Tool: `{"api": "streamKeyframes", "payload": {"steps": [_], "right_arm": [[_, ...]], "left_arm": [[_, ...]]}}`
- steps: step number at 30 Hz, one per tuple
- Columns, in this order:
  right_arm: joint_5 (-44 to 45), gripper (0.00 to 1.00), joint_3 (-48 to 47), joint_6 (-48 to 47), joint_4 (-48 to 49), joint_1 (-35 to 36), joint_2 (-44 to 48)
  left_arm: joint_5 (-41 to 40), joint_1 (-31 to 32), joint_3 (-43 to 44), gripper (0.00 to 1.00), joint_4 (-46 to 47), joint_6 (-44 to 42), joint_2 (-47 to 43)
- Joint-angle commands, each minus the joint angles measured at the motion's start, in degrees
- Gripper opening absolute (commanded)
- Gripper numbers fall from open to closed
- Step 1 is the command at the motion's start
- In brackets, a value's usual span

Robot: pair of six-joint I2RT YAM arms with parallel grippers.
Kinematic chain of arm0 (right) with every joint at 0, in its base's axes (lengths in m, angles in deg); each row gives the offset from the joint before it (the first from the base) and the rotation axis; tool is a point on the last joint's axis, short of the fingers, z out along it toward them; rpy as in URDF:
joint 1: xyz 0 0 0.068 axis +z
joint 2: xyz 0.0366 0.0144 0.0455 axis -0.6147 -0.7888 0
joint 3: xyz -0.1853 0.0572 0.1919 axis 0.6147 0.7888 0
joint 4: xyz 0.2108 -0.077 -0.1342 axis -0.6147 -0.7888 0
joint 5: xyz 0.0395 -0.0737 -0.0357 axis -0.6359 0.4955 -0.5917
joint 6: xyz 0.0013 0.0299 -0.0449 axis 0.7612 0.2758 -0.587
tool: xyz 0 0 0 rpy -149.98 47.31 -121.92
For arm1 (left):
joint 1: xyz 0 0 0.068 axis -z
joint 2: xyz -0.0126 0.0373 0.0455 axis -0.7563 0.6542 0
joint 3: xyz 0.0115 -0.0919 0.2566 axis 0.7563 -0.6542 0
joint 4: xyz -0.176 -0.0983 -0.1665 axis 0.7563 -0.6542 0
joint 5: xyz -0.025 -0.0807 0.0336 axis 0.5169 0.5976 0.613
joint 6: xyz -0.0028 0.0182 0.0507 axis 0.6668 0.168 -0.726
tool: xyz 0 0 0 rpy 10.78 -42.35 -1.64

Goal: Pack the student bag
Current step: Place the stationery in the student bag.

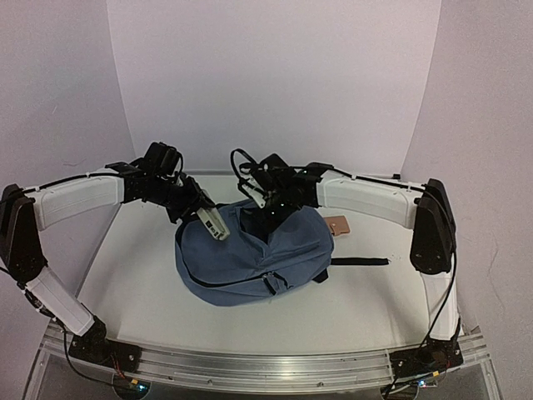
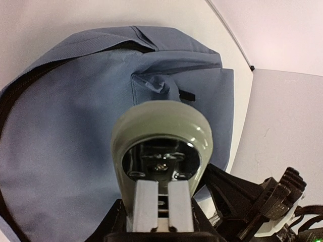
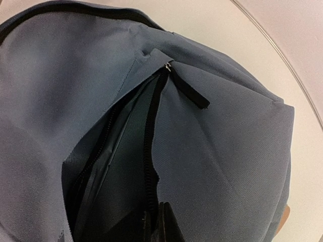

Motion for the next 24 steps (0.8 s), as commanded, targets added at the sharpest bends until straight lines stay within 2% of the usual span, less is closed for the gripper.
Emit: {"api": "streamKeyframes", "payload": {"steps": [1,6,11,14,24], "right_arm": [[-1.7,0.0,-3.4,3.4,-1.0,-0.3,4.2],[-5.3,0.0,-5.6,8.1,-0.9,-0.3,4.3],[-5.6,0.0,-7.2,11.8,-0.3,-0.8,3.6],[-6.5,0.0,-7.2,15.0,0.2,-1.5,3.5],[-9.1,0.0,-6.8,19.7,1.2,-3.1,3.1]], "left_arm": [[-2.7,-0.1,0.2,0.0,14.1,3.2,-1.0],[-5.4,0.1,0.9,0.0,21.8,4.7,2.6],[-6.8,1.4,3.1,0.0,25.0,5.6,7.7],[-8.4,2.7,1.4,0.0,27.4,7.7,9.0],[-9.2,9.4,-1.8,0.0,45.7,13.1,16.7]]}}
